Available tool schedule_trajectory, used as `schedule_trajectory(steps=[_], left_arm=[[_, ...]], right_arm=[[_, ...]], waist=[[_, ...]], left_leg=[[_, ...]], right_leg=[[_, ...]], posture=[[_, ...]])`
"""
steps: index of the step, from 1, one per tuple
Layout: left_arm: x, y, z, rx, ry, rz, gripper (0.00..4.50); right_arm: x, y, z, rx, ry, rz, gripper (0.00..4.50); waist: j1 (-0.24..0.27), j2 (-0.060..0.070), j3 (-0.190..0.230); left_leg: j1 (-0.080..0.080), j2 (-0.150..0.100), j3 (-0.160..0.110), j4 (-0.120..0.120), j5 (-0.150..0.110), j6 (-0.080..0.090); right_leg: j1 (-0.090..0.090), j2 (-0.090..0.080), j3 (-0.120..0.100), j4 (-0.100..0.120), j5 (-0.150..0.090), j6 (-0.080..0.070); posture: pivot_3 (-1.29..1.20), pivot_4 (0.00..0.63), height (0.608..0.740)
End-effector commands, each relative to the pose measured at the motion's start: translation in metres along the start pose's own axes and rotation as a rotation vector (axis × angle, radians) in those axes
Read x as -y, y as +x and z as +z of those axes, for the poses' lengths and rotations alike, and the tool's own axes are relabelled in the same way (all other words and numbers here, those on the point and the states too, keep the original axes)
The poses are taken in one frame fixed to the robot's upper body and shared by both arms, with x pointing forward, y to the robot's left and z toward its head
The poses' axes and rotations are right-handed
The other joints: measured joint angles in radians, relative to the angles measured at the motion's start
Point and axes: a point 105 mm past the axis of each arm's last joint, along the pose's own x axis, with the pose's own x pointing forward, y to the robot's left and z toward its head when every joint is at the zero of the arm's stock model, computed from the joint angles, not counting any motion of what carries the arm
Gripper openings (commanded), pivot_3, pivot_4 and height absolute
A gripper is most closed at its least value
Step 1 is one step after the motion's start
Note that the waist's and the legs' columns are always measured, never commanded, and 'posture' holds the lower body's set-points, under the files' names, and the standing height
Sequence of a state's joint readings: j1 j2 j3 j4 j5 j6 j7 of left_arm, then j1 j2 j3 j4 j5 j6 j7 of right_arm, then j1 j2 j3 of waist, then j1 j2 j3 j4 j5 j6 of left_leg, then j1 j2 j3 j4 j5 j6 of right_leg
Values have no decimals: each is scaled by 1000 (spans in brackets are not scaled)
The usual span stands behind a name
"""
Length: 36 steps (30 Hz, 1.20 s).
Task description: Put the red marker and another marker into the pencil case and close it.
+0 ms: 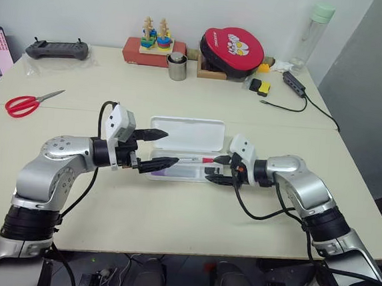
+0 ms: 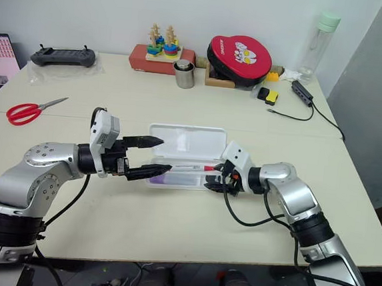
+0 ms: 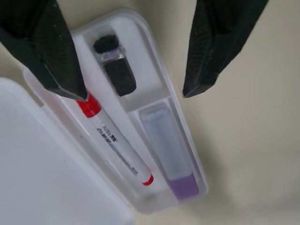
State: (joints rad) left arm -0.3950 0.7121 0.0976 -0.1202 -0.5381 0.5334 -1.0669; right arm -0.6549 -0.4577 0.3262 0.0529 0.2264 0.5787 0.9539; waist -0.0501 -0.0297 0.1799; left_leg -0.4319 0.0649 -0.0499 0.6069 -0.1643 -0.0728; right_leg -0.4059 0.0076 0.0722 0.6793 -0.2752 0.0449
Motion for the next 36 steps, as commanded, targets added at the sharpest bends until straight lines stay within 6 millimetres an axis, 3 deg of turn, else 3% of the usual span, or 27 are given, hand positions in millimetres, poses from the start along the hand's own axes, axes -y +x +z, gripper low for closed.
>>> schedule_trajectory(steps=[1,4,8,11,13,19,28,36], left_arm=[[-3,-12,16,65,11,75,4500],[-13,-23,10,57,-5,173,4500],[-15,-28,11,87,-23,234,4500],[-13,-27,11,84,-21,240,4500],[-13,-28,13,91,-18,245,4500],[-15,-35,16,98,-12,282,4500],[-7,-48,25,112,-20,249,4500],[1,-50,14,41,-24,200,4500]], right_arm=[[13,-12,63,242,-16,-28,3999],[50,-13,85,293,26,-204,3613],[89,-9,100,309,79,-401,2612],[113,-2,96,270,139,-534,1991],[117,6,89,229,150,-553,1528],[106,23,81,181,130,-450,115],[37,27,84,229,-73,-63,54],[3,42,17,-32,-60,54,54]], waist=[[-2,0,0],[-8,0,0],[-8,0,0],[-2,0,0],[0,-1,0],[-5,0,0],[-7,0,0],[-7,0,0]], left_leg=[[0,0,0,0,0,0],[0,1,0,0,0,0],[1,1,0,0,0,0],[0,0,0,-1,0,0],[0,0,0,-1,0,0],[0,0,0,-3,0,0],[0,0,0,-6,0,0],[3,1,0,-5,0,0]], right_leg=[[0,0,0,0,0,0],[0,0,0,0,0,0],[0,0,0,1,0,0],[0,0,0,0,0,0],[0,0,0,0,1,-1],[-1,0,0,-1,1,-4],[-1,0,-1,-1,0,-2],[-1,0,-1,1,-1,-2]], posture=[[0,150,740],[0,150,740],[0,150,740],[0,150,740],[0,150,740],[0,150,740],[0,150,740],[0,150,740]])
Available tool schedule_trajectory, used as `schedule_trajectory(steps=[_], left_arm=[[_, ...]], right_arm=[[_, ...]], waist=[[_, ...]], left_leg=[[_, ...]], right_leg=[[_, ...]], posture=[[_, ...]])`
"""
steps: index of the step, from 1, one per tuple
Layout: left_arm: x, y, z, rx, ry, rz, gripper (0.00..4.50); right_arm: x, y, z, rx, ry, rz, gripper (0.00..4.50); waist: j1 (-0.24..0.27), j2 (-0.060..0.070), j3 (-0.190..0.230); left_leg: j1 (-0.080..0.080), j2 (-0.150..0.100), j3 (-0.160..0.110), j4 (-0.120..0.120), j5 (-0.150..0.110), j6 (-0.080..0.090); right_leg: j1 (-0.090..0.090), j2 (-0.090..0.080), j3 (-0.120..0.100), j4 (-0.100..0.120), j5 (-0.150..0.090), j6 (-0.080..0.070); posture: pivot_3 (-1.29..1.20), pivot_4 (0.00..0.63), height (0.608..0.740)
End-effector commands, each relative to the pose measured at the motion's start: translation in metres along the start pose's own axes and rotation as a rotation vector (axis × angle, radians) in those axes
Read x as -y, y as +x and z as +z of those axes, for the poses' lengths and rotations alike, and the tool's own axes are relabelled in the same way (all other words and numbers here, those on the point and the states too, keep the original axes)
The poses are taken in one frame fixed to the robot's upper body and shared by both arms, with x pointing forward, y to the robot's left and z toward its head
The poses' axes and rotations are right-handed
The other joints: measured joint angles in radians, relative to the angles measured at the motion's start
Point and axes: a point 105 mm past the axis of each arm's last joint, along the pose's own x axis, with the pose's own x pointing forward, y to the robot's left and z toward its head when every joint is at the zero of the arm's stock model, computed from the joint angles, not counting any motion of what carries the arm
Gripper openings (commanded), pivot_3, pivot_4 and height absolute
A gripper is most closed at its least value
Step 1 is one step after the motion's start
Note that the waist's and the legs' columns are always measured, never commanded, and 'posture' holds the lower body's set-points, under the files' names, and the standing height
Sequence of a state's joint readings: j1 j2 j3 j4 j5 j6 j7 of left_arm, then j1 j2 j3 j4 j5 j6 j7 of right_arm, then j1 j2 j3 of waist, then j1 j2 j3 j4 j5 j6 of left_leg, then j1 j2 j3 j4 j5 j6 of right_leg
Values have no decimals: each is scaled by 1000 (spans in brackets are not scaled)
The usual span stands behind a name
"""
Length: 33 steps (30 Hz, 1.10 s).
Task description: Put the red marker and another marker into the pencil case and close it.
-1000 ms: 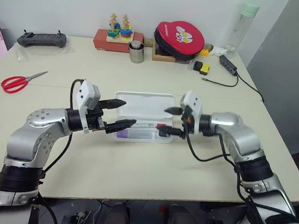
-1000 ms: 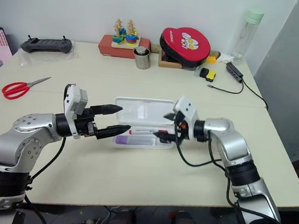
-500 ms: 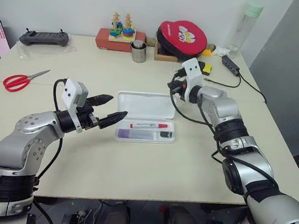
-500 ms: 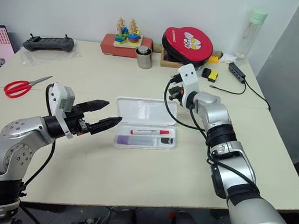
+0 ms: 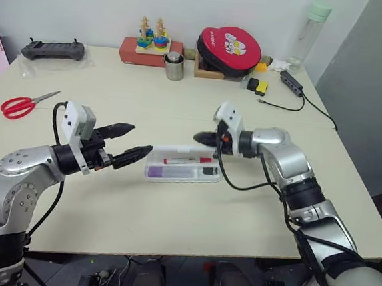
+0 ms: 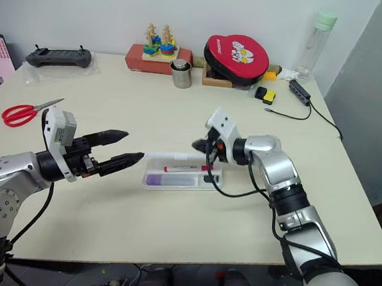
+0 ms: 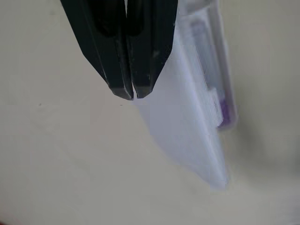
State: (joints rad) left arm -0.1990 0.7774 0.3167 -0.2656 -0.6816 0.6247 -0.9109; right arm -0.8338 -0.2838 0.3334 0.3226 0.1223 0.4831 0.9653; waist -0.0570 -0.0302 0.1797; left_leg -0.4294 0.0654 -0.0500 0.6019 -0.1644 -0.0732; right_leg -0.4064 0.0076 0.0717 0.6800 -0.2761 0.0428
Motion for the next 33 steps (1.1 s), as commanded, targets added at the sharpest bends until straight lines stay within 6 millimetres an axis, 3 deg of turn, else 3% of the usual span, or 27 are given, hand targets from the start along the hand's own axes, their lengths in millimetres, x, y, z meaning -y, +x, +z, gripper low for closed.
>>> schedule_trajectory(steps=[1,4,6,10,13,18,23,30,33], left_arm=[[6,-1,10,6,47,-29,4500],[6,-1,3,-28,54,-31,4500],[6,0,0,-36,55,-31,4500],[0,2,2,-21,62,2,4500],[-15,6,2,-3,47,94,4500],[-53,4,-11,-20,47,303,4500],[-87,-8,-23,-21,30,449,4500],[-102,-12,-36,-73,54,466,4500],[-103,-14,-35,-75,72,461,4500]], right_arm=[[-15,6,-18,-88,-21,47,54],[-21,12,-43,-176,-21,41,54],[-24,13,-49,-190,-16,40,54],[-16,4,-22,-39,36,5,54],[1,-14,5,137,108,-72,54],[34,-61,11,244,196,-239,1050],[50,-96,-2,226,220,-350,2230],[45,-119,-15,188,217,-396,3804],[45,-120,-14,191,220,-403,4450]], waist=[[0,0,0],[0,-2,-1],[0,-2,-1],[0,-2,-1],[2,-2,-1],[9,-2,-1],[10,-2,-1],[8,-2,-1],[6,-2,-1]], left_leg=[[0,0,0,0,0,0],[0,0,1,1,0,0],[1,0,1,0,0,0],[2,0,1,0,0,0],[2,0,1,0,0,0],[1,0,1,1,0,0],[1,0,1,0,0,0],[1,0,1,-3,0,0],[1,0,1,-3,0,0]], right_leg=[[0,0,0,0,0,0],[0,0,1,0,0,0],[1,0,1,0,0,0],[1,0,0,0,0,0],[1,0,1,0,0,0],[1,0,1,0,0,1],[1,0,1,-1,0,0],[0,0,1,-1,-1,-1],[0,0,1,-1,-1,-1]], posture=[[0,150,740],[0,150,740],[0,150,740],[0,150,740],[0,150,740],[0,150,740],[0,150,740],[0,150,740],[0,150,740]])
